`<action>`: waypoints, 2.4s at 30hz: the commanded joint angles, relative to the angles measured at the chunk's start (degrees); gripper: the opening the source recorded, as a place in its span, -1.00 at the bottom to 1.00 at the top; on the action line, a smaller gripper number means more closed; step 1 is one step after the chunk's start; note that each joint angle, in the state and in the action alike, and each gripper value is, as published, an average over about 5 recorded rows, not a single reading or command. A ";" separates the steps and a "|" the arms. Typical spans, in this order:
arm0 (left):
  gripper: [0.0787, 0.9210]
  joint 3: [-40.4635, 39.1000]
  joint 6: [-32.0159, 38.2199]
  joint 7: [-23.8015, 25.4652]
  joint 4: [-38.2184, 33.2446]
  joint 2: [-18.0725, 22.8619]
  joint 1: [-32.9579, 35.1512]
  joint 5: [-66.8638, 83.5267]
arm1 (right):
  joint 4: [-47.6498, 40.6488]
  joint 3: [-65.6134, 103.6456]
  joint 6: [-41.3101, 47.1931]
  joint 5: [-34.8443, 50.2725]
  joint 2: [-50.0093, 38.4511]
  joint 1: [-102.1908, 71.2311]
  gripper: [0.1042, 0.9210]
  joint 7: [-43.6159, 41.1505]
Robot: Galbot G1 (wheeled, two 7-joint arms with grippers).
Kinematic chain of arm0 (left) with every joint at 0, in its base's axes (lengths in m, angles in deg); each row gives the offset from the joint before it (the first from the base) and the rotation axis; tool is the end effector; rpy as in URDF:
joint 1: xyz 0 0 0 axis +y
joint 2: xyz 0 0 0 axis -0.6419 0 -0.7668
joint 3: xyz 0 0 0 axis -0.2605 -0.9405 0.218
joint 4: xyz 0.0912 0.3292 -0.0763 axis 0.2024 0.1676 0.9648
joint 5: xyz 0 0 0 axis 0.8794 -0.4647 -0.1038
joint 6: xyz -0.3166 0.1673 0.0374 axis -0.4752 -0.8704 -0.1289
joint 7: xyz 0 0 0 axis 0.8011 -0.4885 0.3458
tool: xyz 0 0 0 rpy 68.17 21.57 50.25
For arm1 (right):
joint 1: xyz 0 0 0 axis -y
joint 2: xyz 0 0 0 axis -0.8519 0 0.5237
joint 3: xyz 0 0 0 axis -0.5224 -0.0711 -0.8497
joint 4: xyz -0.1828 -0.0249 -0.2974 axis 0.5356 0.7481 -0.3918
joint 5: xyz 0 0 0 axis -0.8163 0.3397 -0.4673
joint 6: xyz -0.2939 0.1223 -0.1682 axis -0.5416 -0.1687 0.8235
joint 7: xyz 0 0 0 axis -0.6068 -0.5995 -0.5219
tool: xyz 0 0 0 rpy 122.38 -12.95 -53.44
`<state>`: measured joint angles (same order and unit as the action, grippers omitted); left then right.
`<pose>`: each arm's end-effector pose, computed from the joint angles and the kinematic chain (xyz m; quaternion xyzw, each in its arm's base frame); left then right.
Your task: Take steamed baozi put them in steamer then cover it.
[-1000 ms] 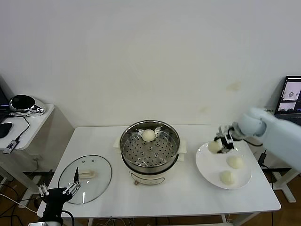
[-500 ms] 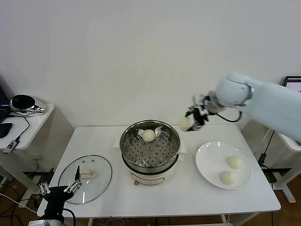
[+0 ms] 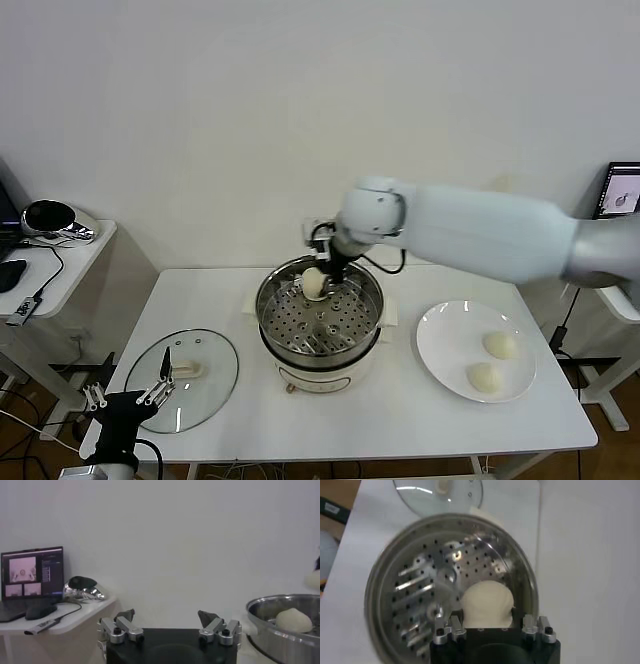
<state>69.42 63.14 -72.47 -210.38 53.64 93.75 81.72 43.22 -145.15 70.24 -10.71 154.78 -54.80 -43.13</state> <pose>0.1271 0.0729 -0.2552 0.0796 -0.9957 -0.0455 0.0144 0.5124 0.1729 -0.0520 0.5184 -0.5826 0.5575 0.2847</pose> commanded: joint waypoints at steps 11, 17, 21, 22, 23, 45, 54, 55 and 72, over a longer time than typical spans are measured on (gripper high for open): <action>0.77 -0.21 0.22 -0.14 -0.54 0.46 0.34 -0.08 | -12.51 -0.30 2.86 -1.94 13.69 -9.78 0.22 1.99; 0.77 -0.21 0.28 -0.17 -0.54 0.45 0.25 -0.07 | -12.97 -0.28 2.58 -3.31 13.52 -10.41 0.26 1.76; 0.77 -0.24 0.24 -0.14 -0.63 0.39 0.19 -0.09 | -11.63 0.47 1.69 -4.45 11.42 -8.52 0.52 -0.39; 0.77 -0.22 0.23 -0.13 -0.66 0.33 0.19 -0.10 | -10.88 0.76 1.28 -4.62 10.45 -7.34 0.58 -1.41; 0.77 -0.19 0.21 -0.12 -0.68 0.28 0.18 -0.09 | -10.14 0.98 0.85 -4.70 9.44 -6.03 0.63 -2.59; 0.77 -1.33 -0.02 0.09 -0.44 -0.41 0.25 -1.02 | 17.93 -2.59 -19.95 -20.93 -41.12 8.42 0.76 -23.90; 0.77 -1.02 0.18 0.02 -0.27 0.00 1.37 -1.57 | 18.08 6.93 -24.92 -31.74 -50.75 -7.82 0.76 -23.56; 0.77 -1.00 0.19 0.02 -0.33 0.09 1.49 -1.64 | 17.79 9.02 -25.37 -32.81 -51.40 -10.55 0.76 -23.36; 0.77 -0.67 0.33 0.03 -1.01 1.13 3.16 -2.85 | 8.98 33.78 -27.82 -42.04 -48.43 -43.69 0.76 -20.34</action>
<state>68.69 63.52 -72.45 -211.23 54.65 96.72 79.00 54.82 -123.26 44.27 -47.33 107.77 -82.01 -63.76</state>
